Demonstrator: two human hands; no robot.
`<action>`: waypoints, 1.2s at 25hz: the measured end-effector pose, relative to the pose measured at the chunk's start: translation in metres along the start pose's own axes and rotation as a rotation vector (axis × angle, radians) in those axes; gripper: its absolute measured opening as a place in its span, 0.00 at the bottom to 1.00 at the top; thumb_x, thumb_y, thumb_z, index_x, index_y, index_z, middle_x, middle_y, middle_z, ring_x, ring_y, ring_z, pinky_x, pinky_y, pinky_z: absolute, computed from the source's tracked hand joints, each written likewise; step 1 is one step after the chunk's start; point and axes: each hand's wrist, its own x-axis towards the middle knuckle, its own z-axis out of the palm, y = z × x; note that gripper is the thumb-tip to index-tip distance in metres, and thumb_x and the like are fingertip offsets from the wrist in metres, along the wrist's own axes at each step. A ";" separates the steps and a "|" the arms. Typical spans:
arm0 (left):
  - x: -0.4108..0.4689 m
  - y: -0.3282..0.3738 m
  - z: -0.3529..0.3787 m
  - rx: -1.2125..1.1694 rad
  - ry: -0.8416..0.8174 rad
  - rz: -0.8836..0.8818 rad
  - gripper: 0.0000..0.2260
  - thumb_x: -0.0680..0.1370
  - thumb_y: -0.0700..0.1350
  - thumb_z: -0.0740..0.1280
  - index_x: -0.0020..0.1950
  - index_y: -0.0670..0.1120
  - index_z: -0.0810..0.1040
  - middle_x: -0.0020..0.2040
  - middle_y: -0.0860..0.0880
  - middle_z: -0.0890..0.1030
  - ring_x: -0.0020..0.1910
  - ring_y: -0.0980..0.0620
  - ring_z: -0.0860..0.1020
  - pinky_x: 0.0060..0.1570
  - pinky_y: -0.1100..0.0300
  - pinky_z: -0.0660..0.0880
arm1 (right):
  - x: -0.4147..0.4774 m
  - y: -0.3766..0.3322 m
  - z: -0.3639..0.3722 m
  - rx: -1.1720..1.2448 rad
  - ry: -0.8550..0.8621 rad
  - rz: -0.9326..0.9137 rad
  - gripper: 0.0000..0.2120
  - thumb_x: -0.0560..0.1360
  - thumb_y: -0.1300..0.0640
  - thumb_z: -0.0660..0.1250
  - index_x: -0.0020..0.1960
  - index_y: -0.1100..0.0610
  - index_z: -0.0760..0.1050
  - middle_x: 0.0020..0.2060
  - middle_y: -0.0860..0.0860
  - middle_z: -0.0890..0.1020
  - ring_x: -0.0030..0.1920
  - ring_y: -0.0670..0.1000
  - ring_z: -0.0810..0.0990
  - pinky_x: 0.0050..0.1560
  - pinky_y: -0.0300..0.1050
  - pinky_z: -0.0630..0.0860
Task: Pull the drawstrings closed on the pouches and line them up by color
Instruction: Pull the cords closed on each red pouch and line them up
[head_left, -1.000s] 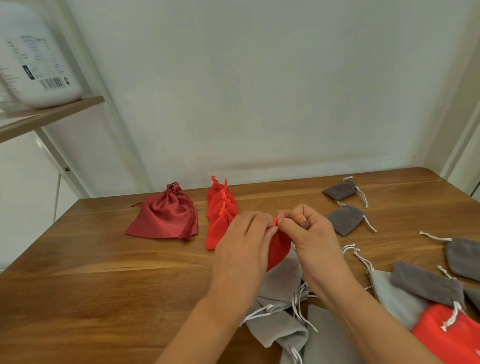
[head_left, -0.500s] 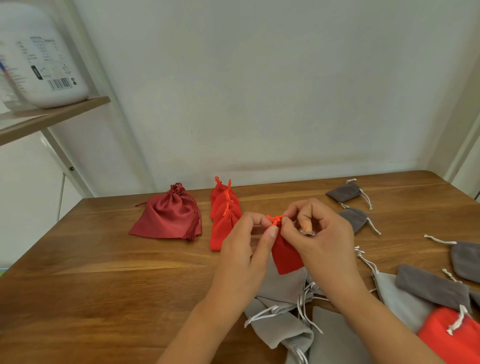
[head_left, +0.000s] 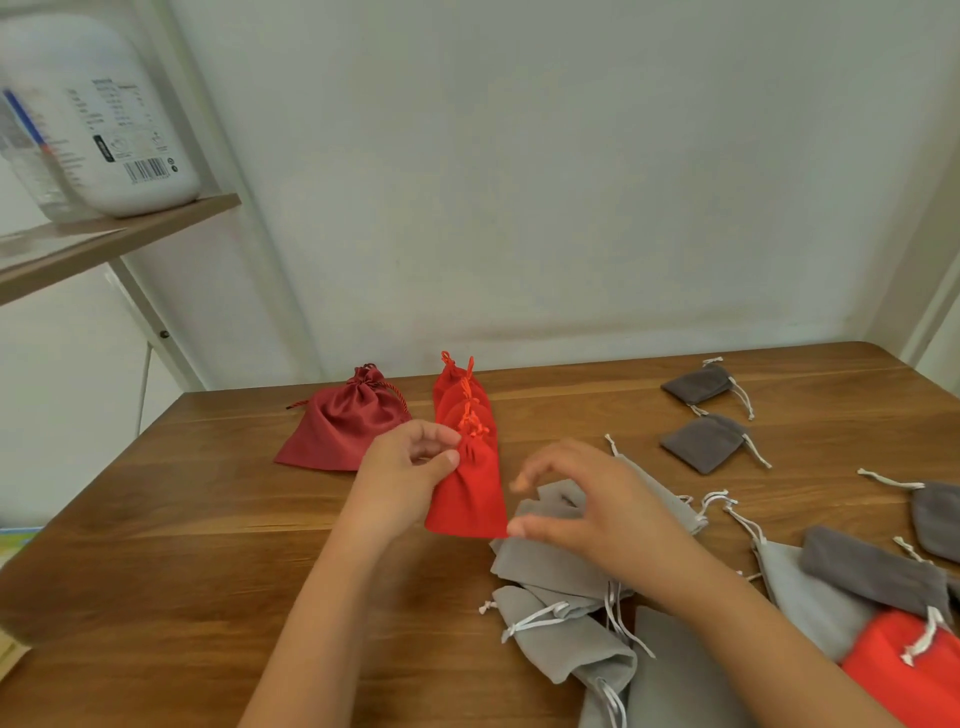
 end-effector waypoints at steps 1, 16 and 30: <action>0.002 -0.006 0.000 0.053 -0.009 -0.022 0.09 0.76 0.34 0.67 0.44 0.48 0.77 0.40 0.49 0.81 0.38 0.53 0.76 0.41 0.61 0.72 | 0.000 0.002 0.002 -0.064 -0.071 -0.017 0.14 0.65 0.42 0.75 0.47 0.45 0.77 0.50 0.38 0.78 0.55 0.37 0.73 0.58 0.37 0.69; 0.017 -0.048 0.020 0.313 0.290 0.016 0.06 0.75 0.39 0.69 0.43 0.49 0.75 0.40 0.56 0.76 0.43 0.56 0.75 0.36 0.71 0.65 | -0.001 0.011 -0.013 -0.231 -0.270 0.140 0.16 0.69 0.45 0.74 0.56 0.42 0.77 0.58 0.39 0.72 0.60 0.41 0.69 0.63 0.42 0.67; -0.072 0.036 0.086 0.659 -0.738 0.406 0.34 0.68 0.67 0.69 0.71 0.66 0.61 0.75 0.57 0.58 0.75 0.53 0.54 0.73 0.49 0.55 | -0.108 -0.017 -0.161 -0.658 -0.522 0.529 0.20 0.71 0.64 0.71 0.58 0.47 0.76 0.43 0.32 0.68 0.49 0.41 0.70 0.37 0.28 0.64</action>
